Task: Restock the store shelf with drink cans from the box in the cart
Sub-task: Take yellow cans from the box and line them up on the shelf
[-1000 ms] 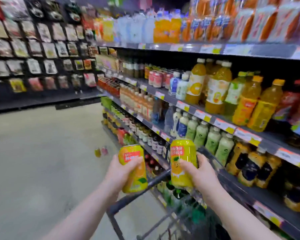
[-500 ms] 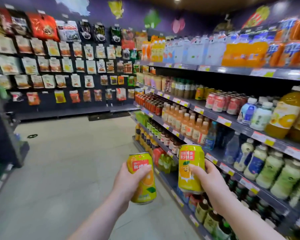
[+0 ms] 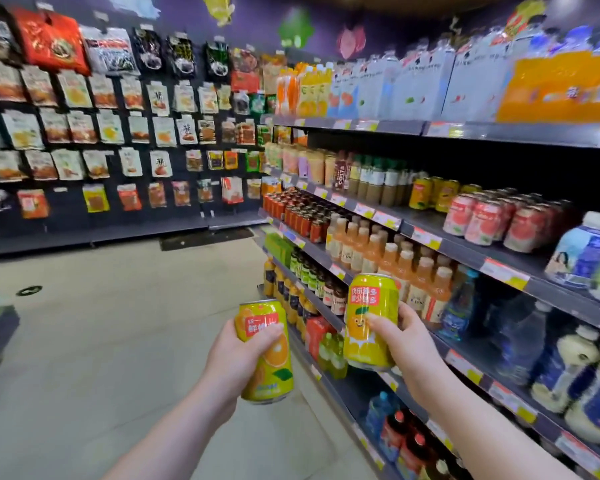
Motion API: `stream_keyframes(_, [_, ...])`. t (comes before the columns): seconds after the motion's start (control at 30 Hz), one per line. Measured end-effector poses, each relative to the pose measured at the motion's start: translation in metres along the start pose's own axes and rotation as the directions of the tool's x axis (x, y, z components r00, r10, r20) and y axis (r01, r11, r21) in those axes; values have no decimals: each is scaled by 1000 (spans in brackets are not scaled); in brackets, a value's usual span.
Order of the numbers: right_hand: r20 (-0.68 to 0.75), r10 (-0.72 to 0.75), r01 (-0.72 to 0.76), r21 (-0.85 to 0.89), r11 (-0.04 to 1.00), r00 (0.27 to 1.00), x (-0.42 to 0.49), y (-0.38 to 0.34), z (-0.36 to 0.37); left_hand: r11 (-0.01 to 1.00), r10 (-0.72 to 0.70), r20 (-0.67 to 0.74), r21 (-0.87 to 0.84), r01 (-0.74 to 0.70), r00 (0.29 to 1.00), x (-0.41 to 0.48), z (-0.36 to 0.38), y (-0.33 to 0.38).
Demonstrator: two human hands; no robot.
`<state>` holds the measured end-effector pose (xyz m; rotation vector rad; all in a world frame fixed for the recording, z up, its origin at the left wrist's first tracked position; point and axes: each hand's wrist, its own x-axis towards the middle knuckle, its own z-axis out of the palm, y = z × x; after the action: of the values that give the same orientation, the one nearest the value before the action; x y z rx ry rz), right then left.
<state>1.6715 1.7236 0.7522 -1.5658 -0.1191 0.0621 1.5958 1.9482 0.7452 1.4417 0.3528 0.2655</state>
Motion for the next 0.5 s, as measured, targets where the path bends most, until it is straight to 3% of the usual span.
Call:
stream_keyframes(0.27, [-89, -45, 36, -103, 994, 995, 170, -34, -27, 998, 23, 93, 59, -29, 995, 180, 80, 29])
stream_keyframes(0.5, [-207, -66, 16, -231, 973, 976, 266, -55, -56, 999, -22, 226, 50, 11, 974, 292, 144, 29])
